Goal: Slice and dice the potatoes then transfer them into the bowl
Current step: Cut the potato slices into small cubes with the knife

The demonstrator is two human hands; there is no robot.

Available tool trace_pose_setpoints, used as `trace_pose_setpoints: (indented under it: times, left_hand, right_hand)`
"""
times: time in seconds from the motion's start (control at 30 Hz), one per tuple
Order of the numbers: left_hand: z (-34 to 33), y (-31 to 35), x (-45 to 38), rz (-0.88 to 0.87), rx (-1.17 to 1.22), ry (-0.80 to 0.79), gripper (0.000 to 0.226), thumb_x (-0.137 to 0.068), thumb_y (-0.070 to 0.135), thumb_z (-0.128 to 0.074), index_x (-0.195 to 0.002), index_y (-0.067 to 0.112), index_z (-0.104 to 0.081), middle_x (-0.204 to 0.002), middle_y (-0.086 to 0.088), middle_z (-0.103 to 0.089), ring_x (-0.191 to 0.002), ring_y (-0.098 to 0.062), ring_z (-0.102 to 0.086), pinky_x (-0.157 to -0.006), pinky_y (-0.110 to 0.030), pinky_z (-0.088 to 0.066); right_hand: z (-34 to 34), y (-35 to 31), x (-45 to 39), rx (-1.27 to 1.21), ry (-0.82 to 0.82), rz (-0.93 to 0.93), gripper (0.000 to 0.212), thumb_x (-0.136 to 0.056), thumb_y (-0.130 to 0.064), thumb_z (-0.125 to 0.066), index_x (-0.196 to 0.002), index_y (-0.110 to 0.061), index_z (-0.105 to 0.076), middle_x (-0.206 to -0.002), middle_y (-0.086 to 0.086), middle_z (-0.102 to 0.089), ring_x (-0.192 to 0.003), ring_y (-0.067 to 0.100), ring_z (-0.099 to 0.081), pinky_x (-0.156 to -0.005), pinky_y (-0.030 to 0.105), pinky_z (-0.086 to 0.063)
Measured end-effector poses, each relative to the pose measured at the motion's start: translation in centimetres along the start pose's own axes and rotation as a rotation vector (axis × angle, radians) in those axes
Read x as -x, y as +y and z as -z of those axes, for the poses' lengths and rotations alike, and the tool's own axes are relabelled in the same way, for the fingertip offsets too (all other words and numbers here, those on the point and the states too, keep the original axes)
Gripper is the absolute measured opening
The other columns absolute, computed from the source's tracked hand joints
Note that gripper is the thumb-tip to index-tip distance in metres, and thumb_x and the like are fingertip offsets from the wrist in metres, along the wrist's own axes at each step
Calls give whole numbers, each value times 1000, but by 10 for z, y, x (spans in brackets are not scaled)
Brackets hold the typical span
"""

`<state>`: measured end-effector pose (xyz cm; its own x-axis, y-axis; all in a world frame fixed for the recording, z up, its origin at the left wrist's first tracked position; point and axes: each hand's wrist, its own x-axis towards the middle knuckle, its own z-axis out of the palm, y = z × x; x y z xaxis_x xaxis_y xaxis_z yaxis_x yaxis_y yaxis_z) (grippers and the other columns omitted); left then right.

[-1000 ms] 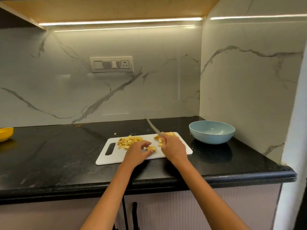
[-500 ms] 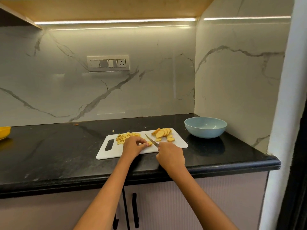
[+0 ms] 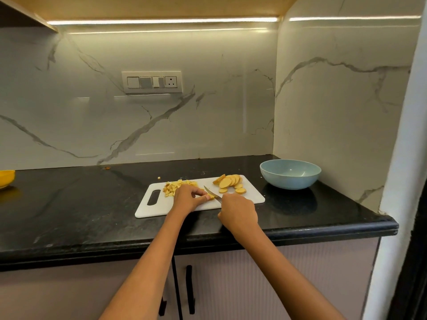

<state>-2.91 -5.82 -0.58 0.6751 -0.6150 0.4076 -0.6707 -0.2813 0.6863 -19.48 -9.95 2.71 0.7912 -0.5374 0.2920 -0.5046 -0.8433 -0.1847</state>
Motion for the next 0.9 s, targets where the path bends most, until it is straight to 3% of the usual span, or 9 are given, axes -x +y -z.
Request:
trace_pose_setpoints:
  times: [0.1, 0.23, 0.33, 0.47, 0.63, 0.9]
  left_hand:
    - [-2, 1, 2, -10, -14, 21, 15, -78, 21, -73, -90, 12, -75, -89, -5, -72, -84, -22, -58, -74, -32, -47]
    - [-2, 2, 3, -32, -34, 28, 18, -79, 20, -72, -94, 10, -74, -94, -4, -71, -86, -17, -58, -68, -21, -43]
    - [-2, 3, 5, -24, -26, 31, 18, -80, 20, -71, -95, 10, -74, -96, -5, -71, -86, -14, -56, -71, -23, -44]
    - [-2, 5, 7, -27, -16, 41, 18, -81, 15, -70, -97, 8, -73, -99, -7, -71, -88, -10, -55, -75, -19, -39]
    - [-1, 4, 6, 14, 23, 123, 20, -85, 6, -63, -104, 4, -70, -108, -11, -68, -104, -19, -60, -87, -20, -40]
    - [-1, 8, 7, 25, 14, 112, 17, -80, 13, -71, -96, 6, -73, -98, -9, -71, -87, -10, -57, -77, -19, -39]
  right_hand:
    - [0, -5, 1, 52, -11, 34, 27, -97, -16, -44, -123, -9, -51, -118, 10, -58, -103, 23, -58, -82, 29, -43]
    - [-4, -6, 12, 113, 3, 74, 27, -98, -13, -41, -123, -8, -51, -116, 10, -58, -102, 23, -59, -81, 29, -45]
    - [-1, -5, 12, 130, 9, 75, 26, -98, -12, -41, -121, -7, -52, -116, 11, -58, -102, 23, -59, -81, 30, -45]
    - [-1, 0, 10, 30, -4, 10, 25, -96, -18, -46, -120, -10, -52, -114, 9, -58, -99, 22, -59, -78, 28, -44]
    - [-4, 5, 10, -85, 3, -72, 27, -95, -22, -48, -119, -12, -51, -112, 7, -58, -99, 21, -59, -77, 28, -43]
    - [-4, 2, 7, -74, -15, -40, 28, -95, -23, -49, -120, -13, -52, -109, 7, -60, -96, 20, -60, -77, 28, -44]
